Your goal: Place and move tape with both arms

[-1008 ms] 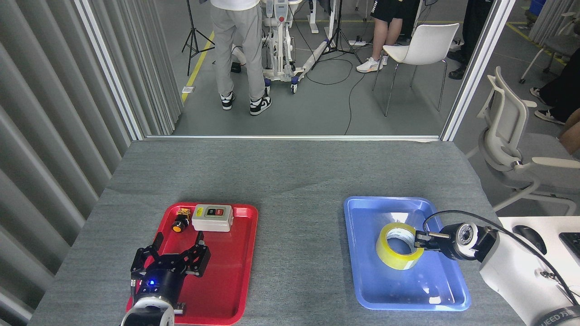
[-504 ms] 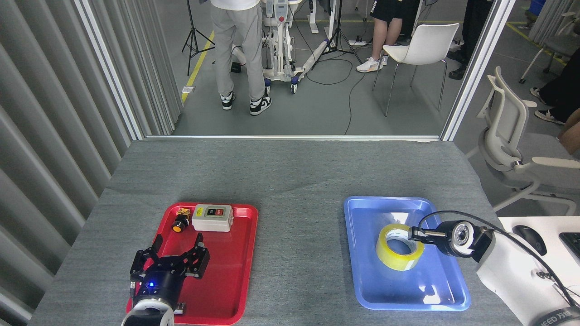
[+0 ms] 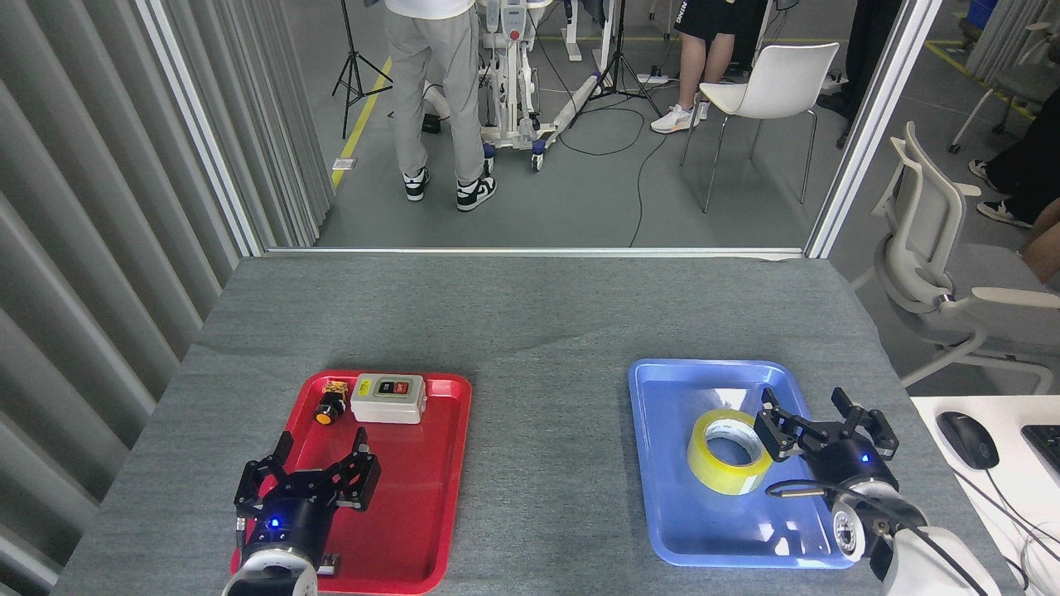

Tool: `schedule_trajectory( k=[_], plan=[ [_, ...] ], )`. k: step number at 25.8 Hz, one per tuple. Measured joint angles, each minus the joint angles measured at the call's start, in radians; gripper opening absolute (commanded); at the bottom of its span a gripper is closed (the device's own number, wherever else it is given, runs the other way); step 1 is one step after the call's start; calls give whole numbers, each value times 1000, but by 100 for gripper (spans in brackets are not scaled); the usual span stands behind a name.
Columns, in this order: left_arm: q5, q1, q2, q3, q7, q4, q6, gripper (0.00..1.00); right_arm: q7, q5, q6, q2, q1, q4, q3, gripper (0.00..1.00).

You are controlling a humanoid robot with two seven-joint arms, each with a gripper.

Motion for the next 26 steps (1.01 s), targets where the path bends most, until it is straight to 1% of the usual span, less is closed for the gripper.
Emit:
schedule_trajectory(
  k=[3, 7, 10, 13, 15, 17, 22, 26],
  plan=[
    [0, 2, 0, 0, 0, -2, 2, 100, -59, 89, -4, 60, 88, -94, -95, 100],
    [1, 6, 0, 1, 0, -3, 4, 100, -105, 150, -3, 106, 200, -246, -194, 100],
    [3, 11, 0, 4, 1, -4, 4, 100, -169, 200, -3, 139, 263, -312, -238, 100],
    [3, 14, 0, 5, 1, -5, 5, 100, -203, 270, -3, 180, 308, -338, -272, 100],
    [3, 14, -1, 6, 1, -5, 5, 100, -209, 305, -5, 204, 334, -343, -294, 100],
    [3, 15, -1, 6, 1, -5, 5, 100, -174, 326, -8, 221, 363, -347, -309, 100],
    [3, 15, -3, 7, 1, -5, 5, 100, -104, 360, -12, 267, 395, -355, -342, 100],
    [2, 15, -3, 7, 0, -5, 5, 100, -91, 363, -12, 272, 395, -351, -344, 100]
  ],
)
